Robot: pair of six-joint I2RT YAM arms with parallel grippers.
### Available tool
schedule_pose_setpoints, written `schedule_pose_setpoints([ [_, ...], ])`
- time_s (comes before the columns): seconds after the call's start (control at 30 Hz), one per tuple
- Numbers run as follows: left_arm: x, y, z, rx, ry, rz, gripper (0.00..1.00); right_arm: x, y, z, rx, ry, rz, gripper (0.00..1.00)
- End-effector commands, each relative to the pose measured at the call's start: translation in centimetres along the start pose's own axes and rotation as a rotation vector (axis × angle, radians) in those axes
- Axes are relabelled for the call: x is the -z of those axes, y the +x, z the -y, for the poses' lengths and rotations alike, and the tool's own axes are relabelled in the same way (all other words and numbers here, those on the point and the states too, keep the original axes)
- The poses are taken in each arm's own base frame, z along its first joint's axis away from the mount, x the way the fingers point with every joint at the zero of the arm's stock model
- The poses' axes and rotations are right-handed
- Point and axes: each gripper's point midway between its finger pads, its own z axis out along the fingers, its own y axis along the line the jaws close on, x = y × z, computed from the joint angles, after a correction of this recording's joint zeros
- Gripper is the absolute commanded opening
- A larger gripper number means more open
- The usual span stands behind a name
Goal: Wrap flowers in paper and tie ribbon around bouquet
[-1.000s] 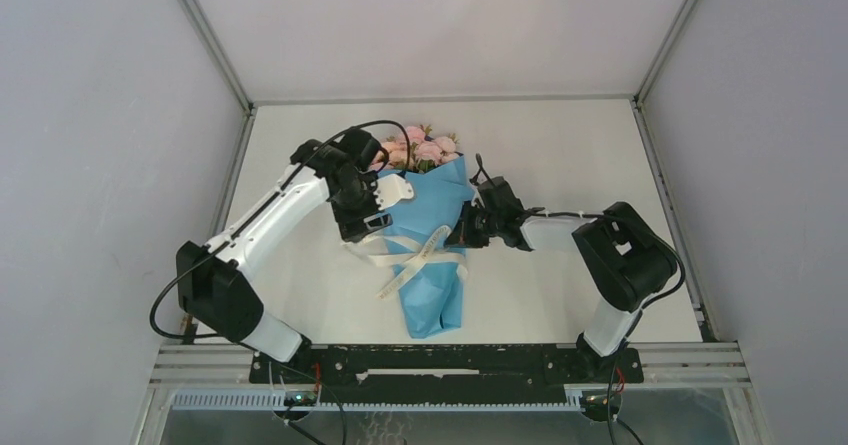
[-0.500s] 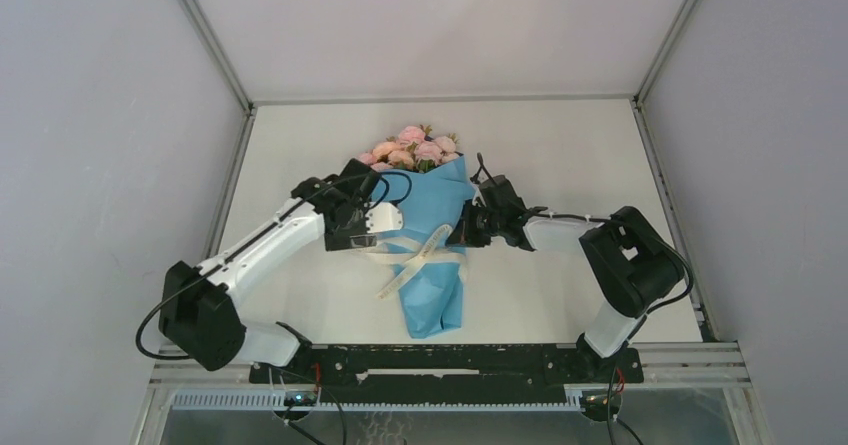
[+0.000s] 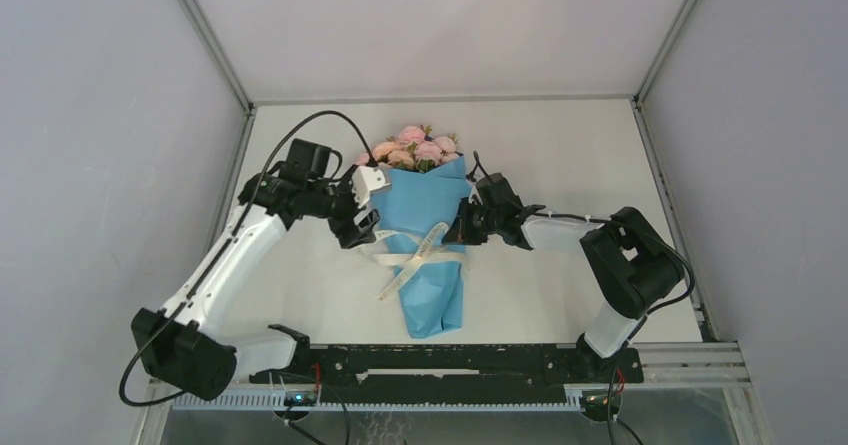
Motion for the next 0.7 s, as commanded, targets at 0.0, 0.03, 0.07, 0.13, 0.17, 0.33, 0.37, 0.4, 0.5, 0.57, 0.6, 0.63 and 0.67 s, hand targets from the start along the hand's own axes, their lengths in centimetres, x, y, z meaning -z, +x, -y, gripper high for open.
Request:
schedule_pose_setpoints([
  [0.0,-3.1,-2.1,0.5,0.092,0.119,0.124,0.77,0.6,-1.7,-2.3,0.054,-0.053,0.048,0.0],
  [0.03,-3.2,-2.1,0.6,0.08,0.14,0.111,0.75,0.6,-1.7,-2.3,0.053,-0.052,0.047,0.0],
  [0.07,-3.4,-1.8,0.6,0.062,0.147,0.086,0.72,0.6,-1.7,-2.3,0.054,-0.05,0.047,0.0],
  [0.13,-4.1,-0.6,-1.1,0.007,0.001,-0.019,0.69,0.6,-1.6,-2.2,0.058,-0.046,0.047,0.0],
  [0.17,-4.4,0.1,-2.3,-0.045,-0.123,-0.07,0.71,0.7,-1.7,-2.2,0.059,-0.042,0.049,0.0],
  [0.33,-4.5,-1.4,-4.5,0.12,-0.313,0.043,0.84,0.5,-1.5,-1.9,0.065,-0.035,0.042,0.0],
  [0.37,-5.1,-1.7,-4.3,0.167,-0.294,0.083,0.86,0.5,-1.5,-1.9,0.063,-0.035,0.041,0.0],
  [0.4,-5.8,-1.6,-3.8,0.197,-0.264,0.094,0.87,0.4,-1.4,-1.9,0.061,-0.035,0.039,0.0],
  [0.5,-7.5,-0.2,-1.9,0.136,-0.113,0.012,0.83,0.5,-1.4,-2.0,0.062,-0.036,0.039,0.0],
  [0.57,-8.0,0.9,-0.2,0.004,0.006,-0.052,0.77,0.6,-1.3,-1.9,0.065,-0.032,0.039,0.0],
  [0.6,-8.4,1.7,0.2,-0.066,0.034,-0.086,0.76,0.5,-1.3,-1.9,0.064,-0.031,0.038,0.0],
  [0.63,-8.8,2.2,0.3,-0.127,0.05,-0.108,0.76,0.5,-1.3,-1.9,0.063,-0.031,0.038,0.0],
  [0.67,-9.1,2.4,0.6,-0.182,0.066,-0.12,0.76,0.4,-1.3,-1.9,0.064,-0.035,0.038,0.0],
])
